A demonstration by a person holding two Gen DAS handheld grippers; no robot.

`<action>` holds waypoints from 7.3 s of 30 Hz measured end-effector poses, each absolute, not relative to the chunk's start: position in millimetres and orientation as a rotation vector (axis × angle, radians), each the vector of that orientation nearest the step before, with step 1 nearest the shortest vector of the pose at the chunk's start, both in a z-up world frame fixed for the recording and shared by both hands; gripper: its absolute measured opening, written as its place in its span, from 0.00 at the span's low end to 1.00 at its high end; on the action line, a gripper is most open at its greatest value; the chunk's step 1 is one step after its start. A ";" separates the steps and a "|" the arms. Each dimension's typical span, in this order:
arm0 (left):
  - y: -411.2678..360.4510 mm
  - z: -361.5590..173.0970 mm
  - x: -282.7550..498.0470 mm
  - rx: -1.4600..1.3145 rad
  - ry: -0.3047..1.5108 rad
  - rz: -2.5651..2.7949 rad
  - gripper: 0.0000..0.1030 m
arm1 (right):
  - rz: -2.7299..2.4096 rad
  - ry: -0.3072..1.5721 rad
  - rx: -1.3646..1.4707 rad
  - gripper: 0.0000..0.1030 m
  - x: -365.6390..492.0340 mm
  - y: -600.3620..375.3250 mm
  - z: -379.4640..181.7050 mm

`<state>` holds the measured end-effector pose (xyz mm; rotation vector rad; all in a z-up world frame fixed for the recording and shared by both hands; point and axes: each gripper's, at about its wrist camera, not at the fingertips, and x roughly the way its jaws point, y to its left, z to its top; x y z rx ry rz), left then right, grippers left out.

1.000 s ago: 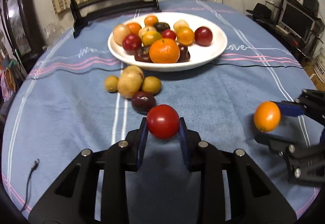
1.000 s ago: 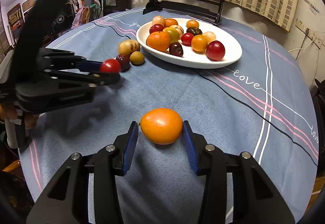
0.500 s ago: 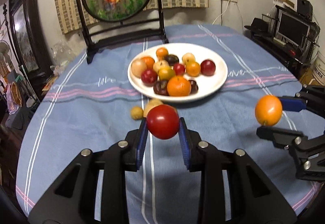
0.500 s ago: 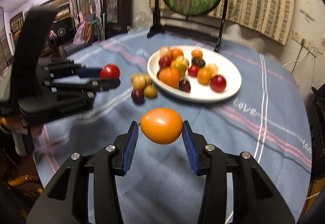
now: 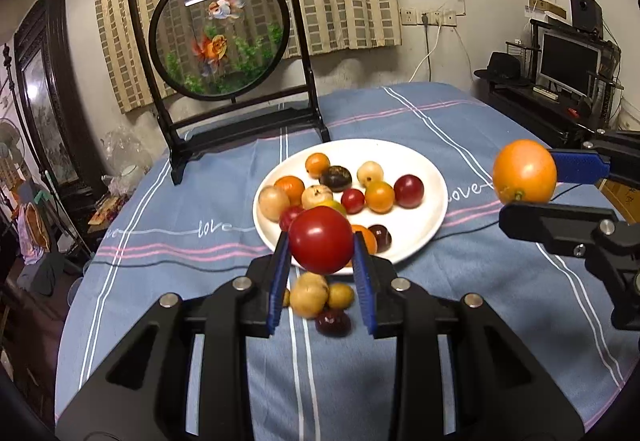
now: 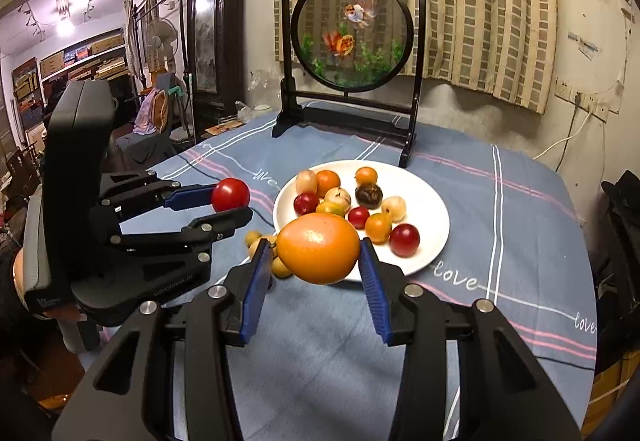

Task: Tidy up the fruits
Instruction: 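Carry the red plum and orange onto the white plate and open both grippers, then move both open grippers back to the fruit pile, then grasp a pale brown pear with the left gripper while the right grasps a dark red plum, then carry the pear and dark red plum onto the white plate and open both grippers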

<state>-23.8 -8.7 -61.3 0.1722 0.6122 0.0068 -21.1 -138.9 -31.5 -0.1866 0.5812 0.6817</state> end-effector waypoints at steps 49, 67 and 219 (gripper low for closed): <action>3.0 -99.8 120.2 0.290 0.687 0.059 0.30 | 0.612 0.670 -0.167 0.43 130.2 -101.1 -65.5; -2.7 -117.7 145.1 0.310 0.724 0.066 0.38 | 0.590 0.713 -0.168 0.46 170.2 -86.6 -83.2; -6.8 -65.1 13.7 0.217 0.684 -0.054 0.39 | 0.656 0.685 -0.134 0.29 7.3 -134.7 -61.9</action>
